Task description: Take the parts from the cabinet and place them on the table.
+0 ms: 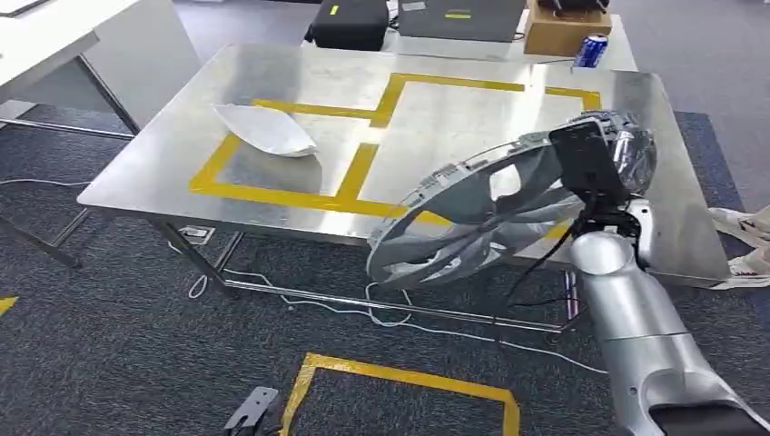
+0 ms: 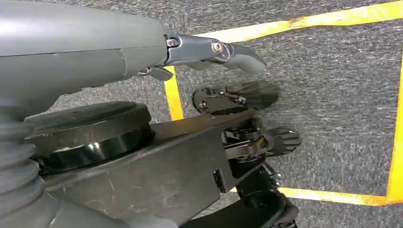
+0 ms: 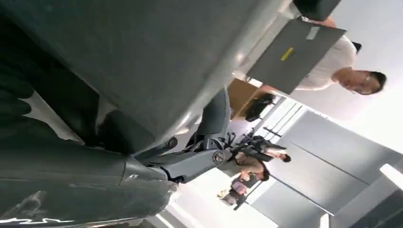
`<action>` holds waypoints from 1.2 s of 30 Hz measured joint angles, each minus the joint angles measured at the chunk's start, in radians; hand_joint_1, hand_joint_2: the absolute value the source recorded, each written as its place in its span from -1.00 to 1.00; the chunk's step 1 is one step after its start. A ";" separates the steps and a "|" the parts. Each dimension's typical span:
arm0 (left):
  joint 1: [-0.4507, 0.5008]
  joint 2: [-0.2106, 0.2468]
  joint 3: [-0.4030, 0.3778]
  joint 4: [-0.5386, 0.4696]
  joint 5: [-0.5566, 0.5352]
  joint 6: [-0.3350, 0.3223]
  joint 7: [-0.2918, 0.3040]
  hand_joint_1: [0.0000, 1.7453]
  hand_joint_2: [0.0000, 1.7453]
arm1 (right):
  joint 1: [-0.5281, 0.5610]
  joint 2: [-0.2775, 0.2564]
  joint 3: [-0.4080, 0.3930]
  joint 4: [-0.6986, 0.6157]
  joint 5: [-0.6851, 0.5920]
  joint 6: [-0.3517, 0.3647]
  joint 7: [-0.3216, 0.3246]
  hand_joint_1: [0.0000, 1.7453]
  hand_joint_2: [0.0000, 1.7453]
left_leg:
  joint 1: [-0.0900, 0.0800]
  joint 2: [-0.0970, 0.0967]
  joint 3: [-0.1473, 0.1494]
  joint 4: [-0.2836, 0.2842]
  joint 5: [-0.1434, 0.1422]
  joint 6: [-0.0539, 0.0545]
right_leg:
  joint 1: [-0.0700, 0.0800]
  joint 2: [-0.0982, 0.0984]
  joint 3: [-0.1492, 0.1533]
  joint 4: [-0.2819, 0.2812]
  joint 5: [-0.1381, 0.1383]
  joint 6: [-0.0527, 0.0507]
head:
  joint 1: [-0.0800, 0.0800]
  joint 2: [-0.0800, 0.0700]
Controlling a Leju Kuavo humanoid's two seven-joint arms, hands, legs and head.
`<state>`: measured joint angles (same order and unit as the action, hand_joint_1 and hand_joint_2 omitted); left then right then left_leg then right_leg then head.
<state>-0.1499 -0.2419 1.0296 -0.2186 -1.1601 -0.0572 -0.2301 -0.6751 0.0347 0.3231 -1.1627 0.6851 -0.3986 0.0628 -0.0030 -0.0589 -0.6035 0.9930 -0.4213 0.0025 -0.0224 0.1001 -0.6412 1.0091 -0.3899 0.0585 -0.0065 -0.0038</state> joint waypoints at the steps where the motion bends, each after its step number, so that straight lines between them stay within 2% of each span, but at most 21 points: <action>1: 0.000 0.000 -0.002 0.000 0.000 0.000 0.002 -1.00 1.00 | -0.007 0.000 0.001 0.013 0.023 -0.002 0.012 1.00 1.00 | 0.000 0.000 0.000 0.000 0.000 0.000 | 0.000 0.000 0.000 0.000 0.000 0.000 | 0.000 0.000; 4: 0.000 0.000 -0.005 0.000 0.002 0.000 0.007 -1.00 1.00 | -0.028 -0.016 0.006 0.037 0.142 -0.005 0.078 1.00 1.00 | 0.000 0.000 0.000 0.000 0.000 0.000 | 0.000 0.000 -0.001 0.000 0.000 0.000 | 0.000 0.000; 7: 0.001 0.000 -0.005 0.000 0.014 0.002 0.007 -1.00 1.00 | -0.031 -0.058 -0.010 0.050 0.149 -0.003 0.099 1.00 1.00 | 0.000 -0.001 0.000 0.000 0.000 0.000 | 0.000 -0.002 0.000 -0.001 0.000 0.000 | 0.000 0.000; 16: 0.009 0.006 0.000 0.000 0.050 0.003 -0.009 -1.00 1.00 | 0.015 -0.160 -0.141 0.055 0.094 -0.006 0.049 1.00 1.00 | -0.001 -0.002 -0.001 0.000 -0.001 0.001 | 0.000 -0.002 0.000 -0.003 0.000 0.000 | 0.000 0.000; 23: 0.025 0.010 0.003 0.000 0.061 0.006 -0.001 -1.00 1.00 | 0.063 -0.225 -0.240 -0.007 0.047 -0.014 0.012 1.00 1.00 | 0.000 -0.002 -0.001 0.000 -0.001 0.001 | 0.000 -0.003 0.000 -0.002 0.000 0.000 | 0.000 0.000; 30: 0.029 0.012 0.005 0.000 0.064 0.011 -0.006 -1.00 1.00 | 0.091 -0.262 -0.323 -0.112 0.015 -0.058 -0.045 1.00 1.00 | -0.001 -0.002 -0.002 0.000 -0.001 0.001 | -0.001 -0.002 -0.001 -0.003 0.000 0.000 | 0.000 0.000; 36: 0.032 0.012 0.006 0.000 0.064 0.015 -0.007 -1.00 1.00 | 0.112 -0.270 -0.373 -0.227 0.016 -0.137 -0.086 1.00 1.00 | 0.000 -0.002 -0.002 0.000 -0.001 0.001 | 0.000 -0.002 -0.001 -0.002 0.000 0.000 | 0.000 0.000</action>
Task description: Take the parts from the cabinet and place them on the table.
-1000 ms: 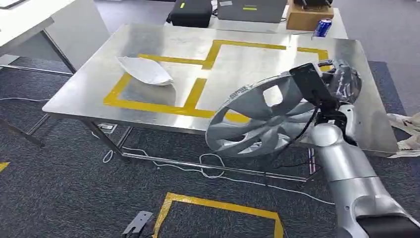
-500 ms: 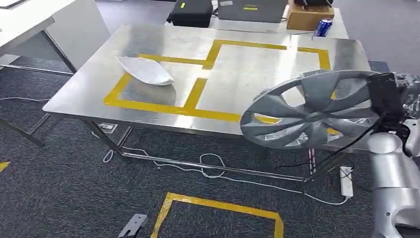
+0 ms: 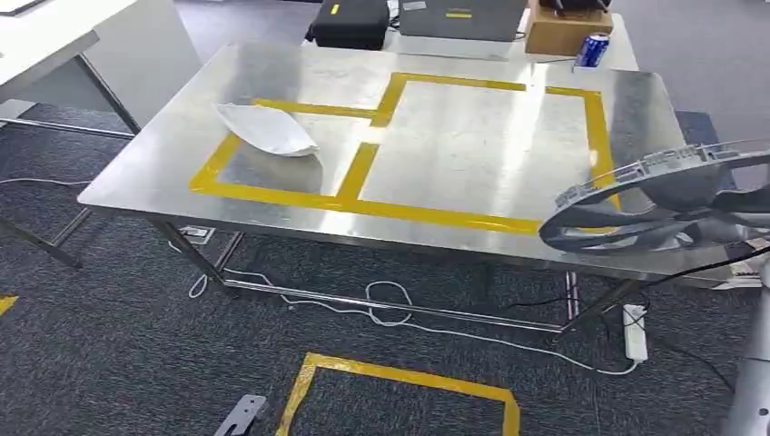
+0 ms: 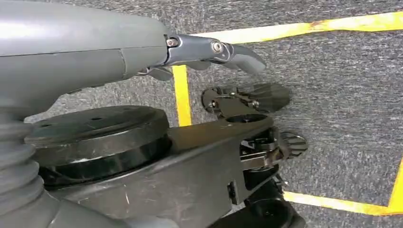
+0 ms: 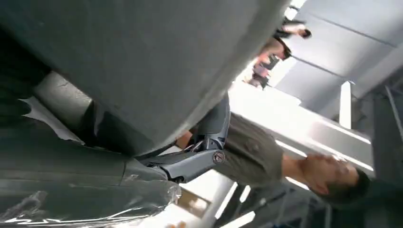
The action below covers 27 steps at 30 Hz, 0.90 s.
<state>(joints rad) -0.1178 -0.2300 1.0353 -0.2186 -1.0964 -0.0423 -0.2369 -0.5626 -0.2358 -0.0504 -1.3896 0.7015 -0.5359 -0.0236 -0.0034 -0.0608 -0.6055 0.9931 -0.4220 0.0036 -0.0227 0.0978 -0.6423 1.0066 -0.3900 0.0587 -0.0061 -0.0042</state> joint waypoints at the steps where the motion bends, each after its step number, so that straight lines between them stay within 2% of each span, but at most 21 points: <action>1: 0.001 0.000 0.000 0.000 0.000 0.001 0.000 -1.00 1.00 | 0.005 0.000 -0.007 -0.015 -0.001 -0.008 -0.003 1.00 1.00 | 0.000 0.000 0.000 0.000 0.000 0.000 | 0.000 0.000 0.000 0.000 0.000 0.000 | 0.000 0.000; 4: 0.001 0.000 0.000 0.000 0.008 0.004 -0.025 -1.00 1.00 | 0.015 -0.007 -0.025 -0.051 -0.005 -0.014 -0.008 1.00 1.00 | 0.000 0.000 0.000 0.000 0.000 0.000 | 0.000 0.000 0.000 0.000 0.000 0.000 | 0.000 0.000; 5: 0.001 0.000 0.002 0.000 0.015 0.003 -0.041 -1.00 1.00 | 0.017 -0.013 -0.031 -0.058 -0.008 -0.013 -0.008 1.00 1.00 | -0.005 0.001 -0.001 0.008 -0.005 0.008 | -0.007 0.004 0.002 -0.010 0.003 0.006 | 0.000 0.000; 7: 0.000 0.000 0.012 0.000 0.035 -0.004 -0.065 -1.00 1.00 | 0.020 -0.029 -0.040 -0.075 -0.011 -0.011 -0.008 1.00 1.00 | -0.005 0.004 0.004 -0.008 0.002 0.024 | -0.006 0.012 0.004 -0.019 0.008 0.019 | -0.002 0.000; 8: 0.000 -0.003 0.015 0.000 0.038 -0.008 -0.068 -1.00 1.00 | 0.024 -0.038 -0.046 -0.084 -0.015 -0.006 -0.008 1.00 1.00 | 0.009 0.012 0.019 -0.035 0.018 0.026 | -0.005 0.004 -0.002 -0.018 0.008 0.018 | -0.001 0.000; 9: 0.000 -0.002 0.017 0.000 0.038 -0.008 -0.068 -1.00 1.00 | 0.023 -0.046 -0.053 -0.088 -0.020 -0.004 -0.010 1.00 1.00 | 0.007 0.015 0.029 -0.047 0.021 0.028 | 0.003 -0.038 -0.008 0.002 -0.008 0.020 | 0.005 0.000; 10: 0.001 -0.001 0.018 0.000 0.037 -0.010 -0.067 -1.00 1.00 | 0.017 -0.050 -0.056 -0.088 -0.024 0.000 -0.008 1.00 1.00 | 0.007 0.022 0.032 -0.048 0.021 0.030 | 0.003 -0.064 -0.035 0.059 -0.045 0.022 | 0.011 0.000; 12: 0.003 0.000 0.019 0.000 0.037 -0.016 -0.070 -1.00 1.00 | 0.019 -0.056 -0.057 -0.088 -0.029 0.008 -0.008 1.00 1.00 | 0.007 0.037 0.035 -0.048 0.014 0.029 | -0.002 -0.084 -0.115 0.225 -0.115 0.030 | 0.011 0.000; 13: 0.004 0.000 0.020 0.000 0.037 -0.020 -0.076 -1.00 1.00 | 0.025 -0.058 -0.058 -0.088 -0.031 0.013 -0.008 1.00 1.00 | 0.009 0.043 0.036 -0.046 0.011 0.026 | -0.005 -0.088 -0.144 0.279 -0.128 0.036 | 0.012 0.000; 14: 0.004 -0.001 0.021 0.000 0.039 -0.026 -0.084 -1.00 1.00 | 0.029 -0.061 -0.059 -0.088 -0.037 0.016 -0.008 1.00 1.00 | 0.012 0.045 0.037 -0.045 0.004 0.020 | -0.009 -0.090 -0.146 0.279 -0.114 0.042 | 0.012 0.000; 15: 0.004 -0.001 0.022 0.000 0.046 -0.034 -0.097 -1.00 1.00 | 0.032 -0.062 -0.062 -0.088 -0.050 0.021 -0.009 1.00 1.00 | 0.016 0.049 0.039 -0.041 -0.001 0.014 | -0.014 -0.091 -0.122 0.236 -0.083 0.049 | 0.011 0.000; 16: 0.004 -0.002 0.024 0.000 0.053 -0.040 -0.114 -1.00 1.00 | 0.033 -0.066 -0.065 -0.089 -0.069 0.029 -0.019 1.00 1.00 | 0.023 0.051 0.041 -0.032 -0.009 0.005 | -0.019 -0.093 -0.080 0.160 -0.044 0.056 | 0.012 0.000; 17: 0.002 -0.003 0.026 0.000 0.058 -0.043 -0.122 -1.00 1.00 | 0.032 -0.067 -0.068 -0.091 -0.081 0.034 -0.024 1.00 1.00 | 0.032 0.053 0.042 -0.018 -0.022 -0.007 | -0.027 -0.100 -0.021 0.059 -0.003 0.069 | 0.012 0.000; 18: 0.001 -0.002 0.026 0.000 0.059 -0.043 -0.125 -1.00 1.00 | 0.035 -0.068 -0.070 -0.092 -0.087 0.035 -0.028 1.00 1.00 | 0.037 0.056 0.041 -0.003 -0.035 -0.019 | -0.026 -0.101 0.003 0.017 -0.019 0.083 | 0.012 0.000; 19: -0.003 0.010 0.027 -0.002 0.061 -0.043 -0.126 -1.00 1.00 | 0.041 -0.067 -0.069 -0.090 -0.092 0.036 -0.028 1.00 1.00 | 0.030 0.056 0.039 -0.004 -0.040 -0.028 | -0.024 -0.095 -0.001 0.044 -0.030 0.083 | 0.016 0.000; 20: -0.003 0.000 0.029 0.000 0.061 -0.043 -0.127 -1.00 1.00 | 0.042 -0.071 -0.071 -0.096 -0.097 0.037 -0.029 1.00 1.00 | 0.027 0.055 0.038 0.011 -0.055 -0.033 | -0.026 -0.087 0.006 0.037 -0.037 0.047 | 0.024 0.000; 21: -0.003 0.003 0.032 0.000 0.062 -0.042 -0.127 -1.00 1.00 | 0.050 -0.072 -0.072 -0.096 -0.099 0.038 -0.029 1.00 1.00 | 0.027 0.055 0.043 0.007 -0.056 -0.034 | -0.026 -0.086 0.003 0.040 -0.042 0.035 | 0.008 0.000; 22: -0.003 0.002 0.034 0.000 0.062 -0.042 -0.127 -1.00 1.00 | 0.057 -0.072 -0.073 -0.096 -0.104 0.039 -0.029 1.00 1.00 | 0.026 0.057 0.046 0.002 -0.058 -0.035 | -0.026 -0.085 0.000 0.045 -0.047 0.027 | 0.002 0.000; 24: -0.004 0.003 0.037 0.000 0.063 -0.042 -0.124 -1.00 1.00 | 0.061 -0.073 -0.077 -0.101 -0.108 0.040 -0.030 1.00 1.00 | 0.028 0.057 0.046 0.015 -0.070 -0.046 | -0.026 -0.079 0.002 0.053 -0.054 0.010 | -0.002 0.000; 25: -0.005 0.003 0.038 0.000 0.063 -0.042 -0.124 -1.00 1.00 | 0.062 -0.075 -0.080 -0.105 -0.109 0.040 -0.031 1.00 1.00 | 0.028 0.058 0.020 0.059 -0.090 -0.046 | -0.026 -0.080 0.007 0.053 -0.055 0.007 | -0.008 0.000; 27: -0.004 0.003 0.040 0.000 0.063 -0.042 -0.123 -1.00 1.00 | 0.065 -0.076 -0.081 -0.107 -0.113 0.040 -0.032 1.00 1.00 | 0.025 0.058 -0.079 0.226 -0.155 -0.044 | -0.021 -0.079 0.017 0.046 -0.058 0.001 | -0.010 0.000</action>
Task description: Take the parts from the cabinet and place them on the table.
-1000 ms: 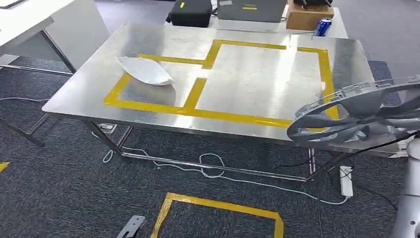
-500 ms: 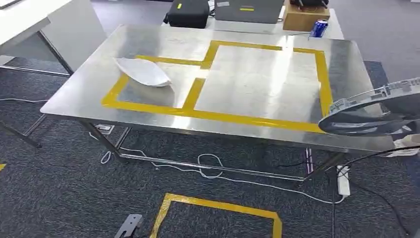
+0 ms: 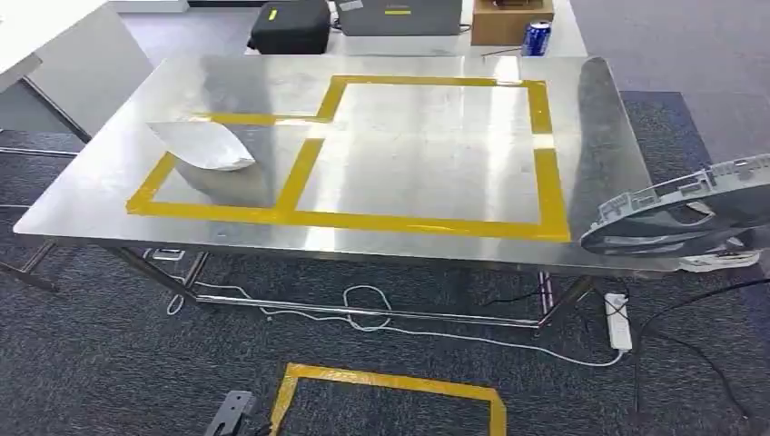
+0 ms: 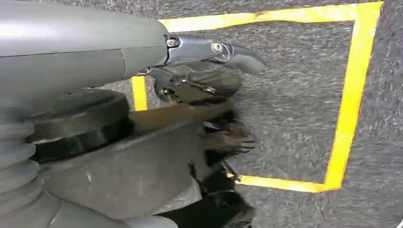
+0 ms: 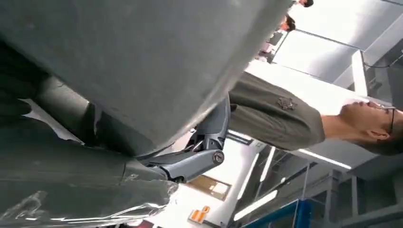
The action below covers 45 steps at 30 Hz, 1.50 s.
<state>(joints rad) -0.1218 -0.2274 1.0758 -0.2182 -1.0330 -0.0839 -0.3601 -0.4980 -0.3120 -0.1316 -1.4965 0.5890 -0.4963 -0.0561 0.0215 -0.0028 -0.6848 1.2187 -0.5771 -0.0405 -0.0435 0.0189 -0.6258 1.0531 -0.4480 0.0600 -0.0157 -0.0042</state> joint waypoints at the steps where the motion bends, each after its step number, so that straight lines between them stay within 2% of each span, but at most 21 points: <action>1: 0.001 0.000 0.000 0.000 0.000 0.000 0.001 -1.00 1.00 | 0.008 0.000 0.000 0.000 -0.001 0.000 0.000 1.00 1.00 | -0.003 0.000 -0.049 0.071 -0.014 0.005 | 0.004 0.001 0.005 0.000 -0.005 -0.006 | -0.002 0.000; 3: 0.003 -0.002 0.001 0.000 0.000 0.000 0.002 -1.00 1.00 | 0.024 0.000 0.000 0.000 -0.002 0.001 0.000 1.00 1.00 | -0.013 0.000 -0.087 0.078 0.033 0.023 | 0.014 0.005 0.021 0.000 -0.019 -0.015 | -0.002 0.000; 6: 0.004 -0.002 0.001 0.000 0.000 0.001 0.002 -1.00 1.00 | 0.029 0.000 0.000 0.000 -0.002 0.001 -0.001 1.00 1.00 | -0.045 -0.005 -0.023 -0.138 0.204 0.078 | 0.027 0.011 0.048 -0.003 -0.039 -0.020 | -0.003 0.000; 7: 0.005 0.003 0.002 0.000 0.000 0.004 0.002 -1.00 1.00 | 0.030 0.000 0.000 0.000 -0.003 0.000 -0.002 1.00 1.00 | -0.056 -0.011 -0.004 -0.174 0.212 0.097 | 0.033 0.012 0.050 -0.004 -0.046 -0.016 | 0.002 0.000; 8: 0.006 0.000 0.002 0.000 0.000 0.004 0.002 -1.00 1.00 | 0.035 0.000 0.000 0.000 -0.003 0.001 -0.003 1.00 1.00 | -0.048 -0.008 0.005 -0.197 0.205 0.093 | 0.033 0.017 0.051 -0.003 -0.050 -0.014 | 0.000 0.000; 9: 0.006 -0.003 0.002 0.000 0.000 0.005 0.006 -1.00 1.00 | 0.040 -0.003 -0.002 0.000 -0.005 0.001 -0.003 1.00 1.00 | -0.046 -0.011 0.007 -0.202 0.207 0.046 | 0.035 0.016 0.051 -0.001 -0.051 -0.019 | 0.002 0.000; 10: 0.006 -0.003 0.002 0.000 -0.002 0.007 0.011 -1.00 1.00 | 0.046 -0.004 -0.006 -0.003 -0.007 0.001 -0.005 1.00 1.00 | -0.047 -0.013 0.007 -0.202 0.204 0.042 | 0.031 0.015 0.051 -0.002 -0.052 -0.019 | -0.001 0.000; 15: 0.006 -0.004 0.002 0.000 -0.004 0.011 0.016 -1.00 1.00 | 0.055 -0.006 -0.023 -0.011 -0.012 0.003 -0.009 1.00 1.00 | -0.049 -0.017 0.006 -0.202 0.197 0.057 | 0.031 0.011 0.061 -0.022 -0.053 -0.014 | 0.001 0.000; 23: 0.003 -0.003 0.002 0.000 0.000 -0.001 -0.002 -1.00 1.00 | 0.071 -0.006 -0.023 -0.017 0.005 0.018 -0.018 1.00 1.00 | -0.060 -0.016 0.009 -0.202 0.187 0.084 | 0.019 0.012 0.072 -0.043 -0.052 0.014 | 0.000 0.000; 24: 0.003 -0.002 0.002 0.000 0.000 0.001 -0.004 -1.00 1.00 | 0.074 -0.006 -0.023 -0.017 0.007 0.018 -0.018 1.00 1.00 | -0.060 -0.017 0.011 -0.216 0.179 0.092 | 0.020 0.012 0.077 -0.028 -0.041 0.023 | 0.000 0.000; 26: 0.002 -0.003 0.002 0.000 0.000 0.012 -0.015 -1.00 1.00 | 0.079 -0.015 -0.023 -0.020 0.035 0.016 -0.014 1.00 1.00 | -0.053 -0.016 0.037 -0.227 0.177 0.104 | 0.019 0.005 0.082 -0.034 -0.061 0.030 | 0.000 0.001; 28: 0.001 -0.003 0.002 0.000 0.000 0.016 -0.021 -1.00 1.00 | 0.079 -0.019 -0.023 -0.023 0.057 0.016 -0.011 1.00 1.00 | -0.053 -0.015 0.051 -0.227 0.171 0.111 | 0.024 -0.005 0.040 0.068 -0.114 0.025 | 0.009 0.000; 30: 0.001 -0.003 0.002 0.000 0.000 0.016 -0.022 -1.00 1.00 | 0.087 -0.023 -0.024 -0.023 0.072 0.017 -0.009 1.00 1.00 | -0.053 -0.014 0.060 -0.225 0.163 0.111 | 0.024 -0.006 -0.049 0.225 -0.171 0.026 | 0.010 0.000; 31: 0.003 -0.003 0.002 0.000 0.000 0.014 -0.022 -1.00 1.00 | 0.093 -0.024 -0.024 -0.023 0.078 0.019 -0.009 1.00 1.00 | -0.053 -0.014 0.067 -0.225 0.157 0.109 | 0.023 -0.007 -0.082 0.266 -0.172 0.028 | 0.010 0.000; 33: 0.003 -0.003 0.002 0.000 -0.002 0.013 -0.022 -1.00 1.00 | 0.096 -0.025 -0.023 -0.023 0.085 0.023 -0.008 1.00 1.00 | -0.052 -0.015 0.087 -0.225 0.142 0.103 | 0.021 -0.010 -0.079 0.207 -0.098 0.032 | 0.010 0.000; 35: 0.003 -0.004 0.002 0.000 -0.002 0.013 -0.022 -1.00 1.00 | 0.095 -0.027 -0.023 -0.026 0.090 0.027 -0.007 1.00 1.00 | -0.048 -0.015 0.116 -0.224 0.124 0.093 | 0.017 -0.015 -0.018 0.039 0.017 0.034 | 0.010 0.000; 37: -0.001 -0.002 0.002 0.000 -0.002 0.013 -0.023 -1.00 1.00 | 0.089 -0.028 -0.021 -0.024 0.093 0.029 -0.007 1.00 1.00 | -0.053 -0.014 0.122 -0.225 0.115 0.078 | 0.025 -0.018 0.000 -0.025 0.012 0.037 | 0.015 0.000; 38: -0.003 -0.002 0.002 0.000 -0.002 0.013 -0.023 -1.00 1.00 | 0.088 -0.030 -0.021 -0.025 0.095 0.030 -0.006 1.00 1.00 | -0.053 -0.013 0.113 -0.228 0.117 0.074 | 0.025 -0.013 0.010 -0.028 -0.002 0.010 | 0.015 0.000; 39: -0.001 -0.002 0.002 0.000 -0.002 0.013 -0.023 -1.00 1.00 | 0.092 -0.031 -0.020 -0.026 0.097 0.031 -0.004 1.00 1.00 | -0.053 -0.011 0.113 -0.229 0.118 0.071 | 0.025 -0.011 0.004 -0.034 0.016 0.002 | 0.008 0.001; 41: 0.000 -0.001 0.002 0.000 -0.002 0.013 -0.023 -1.00 1.00 | 0.089 -0.032 -0.019 -0.027 0.104 0.031 -0.004 1.00 1.00 | -0.052 -0.012 0.120 -0.228 0.105 0.063 | 0.017 -0.006 0.019 -0.033 0.005 -0.009 | 0.008 0.001; 45: -0.001 0.002 0.002 0.000 -0.001 0.013 -0.023 -1.00 1.00 | 0.088 -0.032 -0.019 -0.027 0.106 0.032 -0.004 1.00 1.00 | -0.053 -0.012 0.122 -0.224 0.103 0.060 | 0.019 -0.006 0.024 -0.036 0.002 -0.013 | 0.010 0.001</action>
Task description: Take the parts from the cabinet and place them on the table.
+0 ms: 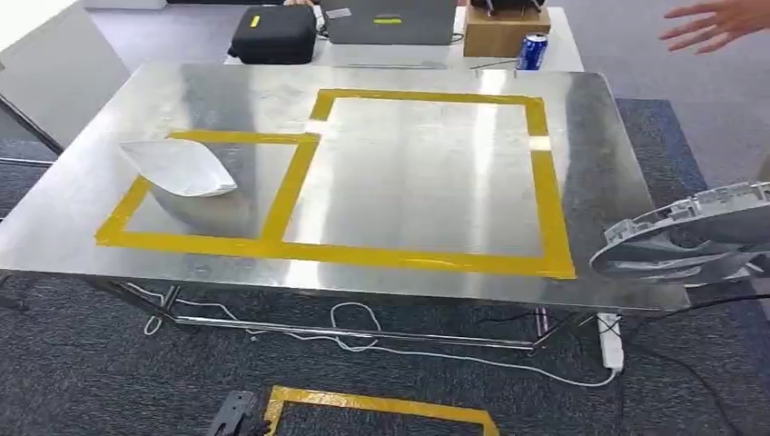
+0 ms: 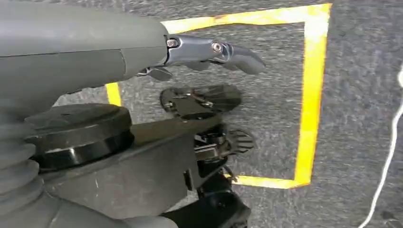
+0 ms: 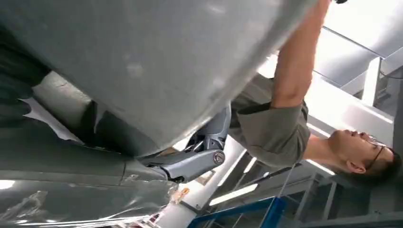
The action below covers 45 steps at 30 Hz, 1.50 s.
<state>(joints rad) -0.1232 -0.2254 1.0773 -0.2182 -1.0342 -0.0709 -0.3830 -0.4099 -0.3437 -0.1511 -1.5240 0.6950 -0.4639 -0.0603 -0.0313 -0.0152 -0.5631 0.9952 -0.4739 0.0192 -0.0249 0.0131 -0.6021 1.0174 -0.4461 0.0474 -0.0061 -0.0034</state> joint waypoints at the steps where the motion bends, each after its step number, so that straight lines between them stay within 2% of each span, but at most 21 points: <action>1: 0.000 0.000 0.000 0.000 0.000 0.000 0.000 -1.00 1.00 | 0.000 0.000 0.000 0.000 0.000 0.000 0.000 1.00 1.00 | 0.000 0.000 0.000 0.003 0.000 -0.001 | 0.001 0.000 0.001 -0.001 -0.001 -0.001 | 0.000 0.000; 3: -0.005 -0.003 0.000 0.000 0.000 0.000 0.000 -1.00 1.00 | -0.003 -0.001 0.000 -0.001 0.002 0.000 0.000 1.00 1.00 | 0.004 0.002 -0.037 0.071 -0.007 -0.015 | -0.002 0.000 0.015 -0.006 -0.009 -0.010 | -0.007 0.000; 4: 0.005 -0.003 0.000 0.000 0.002 0.000 0.000 -1.00 1.00 | 0.008 -0.002 0.001 -0.001 0.002 0.000 -0.003 1.00 1.00 | 0.018 0.003 -0.204 0.287 -0.090 -0.035 | -0.002 0.002 0.072 -0.025 -0.042 -0.013 | -0.010 0.000; 6: 0.008 -0.003 0.000 0.000 0.002 0.000 0.000 -1.00 1.00 | 0.013 -0.002 0.002 -0.001 0.002 0.002 -0.003 1.00 1.00 | 0.017 0.003 -0.205 0.215 -0.045 -0.026 | -0.001 0.004 0.113 -0.030 -0.067 -0.010 | -0.010 0.000; 9: 0.012 -0.001 0.000 0.000 0.002 0.002 0.003 -1.00 1.00 | 0.010 -0.002 0.002 0.002 0.003 0.005 -0.003 1.00 1.00 | 0.004 0.002 -0.181 0.004 0.187 0.003 | 0.003 0.006 0.162 -0.029 -0.109 0.002 | -0.010 -0.001; 11: 0.017 0.000 0.000 0.000 0.001 0.003 0.015 -1.00 1.00 | 0.010 -0.001 0.005 0.003 0.004 0.015 0.002 1.00 1.00 | 0.003 -0.007 -0.168 -0.012 0.175 0.004 | 0.008 0.013 0.178 -0.046 -0.138 0.011 | -0.008 0.000; 13: 0.008 -0.001 -0.001 0.000 -0.001 0.004 0.019 -1.00 1.00 | 0.004 -0.004 0.006 0.003 0.007 0.016 0.002 1.00 1.00 | 0.005 -0.006 -0.143 -0.014 0.151 0.015 | 0.005 0.013 0.209 -0.035 -0.127 0.024 | -0.011 0.000; 14: 0.006 -0.001 -0.001 0.000 0.000 0.006 0.026 -1.00 1.00 | 0.006 -0.005 0.006 0.003 0.008 0.015 0.002 1.00 1.00 | 0.008 -0.007 -0.122 -0.016 0.150 0.018 | 0.003 0.007 0.204 -0.016 -0.132 0.027 | -0.010 0.000; 16: -0.002 -0.001 0.000 0.000 0.003 0.018 0.045 -1.00 1.00 | 0.000 -0.005 0.010 0.005 0.015 0.015 0.002 1.00 1.00 | 0.009 -0.006 -0.103 -0.015 0.132 0.029 | 0.005 -0.003 0.126 0.122 -0.142 0.032 | 0.001 0.000; 19: 0.002 -0.001 0.000 0.000 0.002 0.021 0.055 -1.00 1.00 | 0.004 -0.003 0.017 0.013 0.030 0.015 0.003 1.00 1.00 | 0.007 -0.008 -0.077 -0.015 0.102 0.033 | 0.007 -0.004 -0.009 0.251 -0.261 0.036 | 0.003 0.000; 20: 0.004 -0.001 0.000 0.000 -0.004 0.020 0.059 -1.00 1.00 | 0.001 0.001 0.021 0.019 0.043 0.014 0.006 1.00 1.00 | 0.007 -0.010 -0.065 -0.015 0.092 0.033 | 0.007 -0.003 -0.027 0.232 -0.261 0.034 | 0.003 0.000; 21: 0.005 -0.001 -0.001 0.000 -0.008 0.018 0.061 -1.00 1.00 | -0.007 0.006 0.027 0.026 0.058 0.014 0.010 1.00 1.00 | 0.006 -0.012 -0.053 -0.015 0.082 0.032 | 0.007 -0.004 -0.032 0.187 -0.224 0.032 | 0.005 0.000; 22: 0.004 -0.001 -0.002 0.000 -0.014 0.018 0.066 -1.00 1.00 | -0.019 0.013 0.036 0.037 0.079 0.013 0.014 1.00 1.00 | 0.006 -0.013 -0.041 -0.015 0.073 0.029 | 0.007 -0.003 -0.028 0.114 -0.150 0.028 | 0.004 0.000; 24: 0.003 -0.004 -0.003 0.001 -0.021 0.019 0.078 -1.00 1.00 | -0.047 0.037 0.068 0.074 0.133 0.005 0.025 1.00 1.00 | 0.005 -0.012 -0.027 -0.014 0.057 0.021 | 0.010 -0.005 -0.028 -0.006 0.041 0.020 | 0.005 0.000; 25: 0.001 -0.005 -0.003 0.001 -0.023 0.019 0.080 -1.00 1.00 | -0.062 0.048 0.083 0.090 0.148 -0.006 0.029 1.00 1.00 | 0.003 -0.013 -0.029 -0.013 0.056 0.017 | 0.017 -0.004 -0.028 -0.015 0.016 0.015 | 0.003 0.000; 26: 0.001 -0.005 -0.004 0.001 -0.024 0.020 0.083 -1.00 1.00 | -0.079 0.058 0.097 0.094 0.156 -0.010 0.032 1.00 1.00 | 0.005 -0.012 -0.031 -0.014 0.053 0.011 | 0.018 -0.002 -0.020 -0.012 0.033 0.005 | 0.002 0.000; 28: 0.000 -0.007 -0.004 0.001 -0.024 0.020 0.085 -1.00 1.00 | -0.104 0.073 0.113 0.111 0.161 -0.012 0.037 1.00 1.00 | 0.004 -0.012 -0.030 -0.013 0.055 0.014 | 0.016 -0.002 -0.019 -0.017 0.039 0.015 | 0.000 0.000; 33: -0.005 -0.005 -0.005 0.001 -0.024 0.020 0.087 -1.00 1.00 | -0.126 0.089 0.132 0.134 0.163 -0.018 0.038 1.00 1.00 | 0.004 -0.011 -0.030 -0.022 0.060 0.019 | 0.017 0.001 -0.022 -0.018 0.036 0.010 | -0.001 0.000; 38: -0.005 -0.005 -0.007 0.001 -0.030 0.020 0.087 -1.00 1.00 | -0.135 0.100 0.147 0.147 0.176 0.003 0.032 1.00 1.00 | 0.008 -0.010 -0.027 -0.032 0.057 0.001 | 0.021 0.000 -0.022 -0.017 0.036 -0.003 | 0.000 0.000; 42: -0.012 -0.007 -0.026 0.001 -0.054 0.018 0.099 -1.00 1.00 | -0.205 0.182 0.229 0.210 0.255 0.092 0.021 1.00 1.00 | 0.008 -0.001 -0.025 -0.033 0.057 -0.006 | 0.022 0.010 -0.020 -0.017 0.041 -0.009 | 0.001 0.000; 45: -0.032 -0.012 -0.046 0.001 -0.075 0.009 0.109 -1.00 1.00 | -0.308 0.306 0.393 0.351 0.322 0.197 0.000 1.00 1.00 | 0.009 0.016 -0.014 -0.033 0.055 -0.009 | 0.022 0.028 -0.015 -0.018 0.044 -0.012 | 0.001 0.000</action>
<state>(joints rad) -0.1553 -0.2377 1.0311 -0.2174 -1.1089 -0.0618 -0.2743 -0.7176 -0.0377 0.2414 -1.1728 1.0170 -0.2669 -0.0599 -0.0228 0.0012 -0.5767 0.9623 -0.4184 0.0099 -0.0025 0.0413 -0.6173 0.9999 -0.4018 0.0349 -0.0053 -0.0034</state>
